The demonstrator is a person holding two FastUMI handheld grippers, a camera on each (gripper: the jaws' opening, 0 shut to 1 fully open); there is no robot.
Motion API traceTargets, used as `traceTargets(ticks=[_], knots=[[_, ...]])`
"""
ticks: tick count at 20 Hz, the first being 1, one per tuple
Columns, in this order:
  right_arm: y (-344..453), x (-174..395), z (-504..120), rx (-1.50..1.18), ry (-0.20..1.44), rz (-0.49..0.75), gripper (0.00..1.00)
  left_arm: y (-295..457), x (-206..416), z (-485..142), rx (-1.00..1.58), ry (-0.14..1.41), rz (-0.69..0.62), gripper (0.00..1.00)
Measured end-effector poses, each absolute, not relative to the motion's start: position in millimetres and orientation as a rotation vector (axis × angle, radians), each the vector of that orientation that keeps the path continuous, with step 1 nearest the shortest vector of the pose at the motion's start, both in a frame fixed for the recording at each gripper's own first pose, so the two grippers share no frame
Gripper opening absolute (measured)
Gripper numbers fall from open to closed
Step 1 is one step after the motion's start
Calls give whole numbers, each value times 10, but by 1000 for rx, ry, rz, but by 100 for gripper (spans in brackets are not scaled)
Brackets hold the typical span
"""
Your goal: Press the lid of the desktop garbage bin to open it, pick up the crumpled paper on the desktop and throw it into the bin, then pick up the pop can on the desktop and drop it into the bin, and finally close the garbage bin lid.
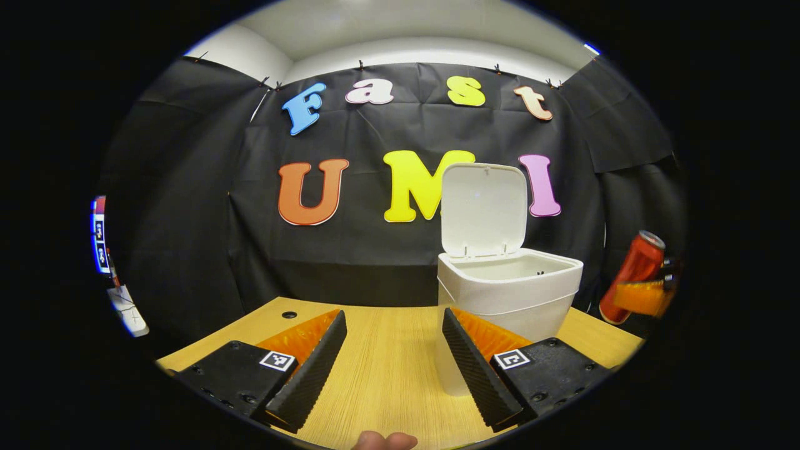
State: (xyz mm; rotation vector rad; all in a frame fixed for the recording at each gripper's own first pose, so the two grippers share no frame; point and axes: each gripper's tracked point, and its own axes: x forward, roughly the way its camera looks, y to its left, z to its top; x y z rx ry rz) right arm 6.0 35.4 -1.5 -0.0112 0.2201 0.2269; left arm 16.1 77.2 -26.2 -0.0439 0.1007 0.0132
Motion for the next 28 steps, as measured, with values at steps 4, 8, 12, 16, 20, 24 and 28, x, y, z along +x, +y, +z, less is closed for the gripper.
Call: traceTargets(ticks=[4,8,12,16,20,24,28], knots=[[620,390,405,-15,201,282,82,860,-43,-470,-73,112,31,99],[776,995,678,-44,186,269,82,1017,-180,-506,-14,114,56,99],[915,1506,617,-78,232,241,82,1149,-270,-433,-21,92,71,99],[1047,1749,484,-86,268,233,82,1296,-317,-448,-42,91,98,99],[1080,1854,388,-80,295,220,82,1381,-331,-535,-54,111,111,99],[1070,1891,371,-72,300,204,82,1416,-330,-521,-49,104,113,99],[1083,1882,373,-75,299,200,83,1456,-328,-543,-45,111,119,99]])
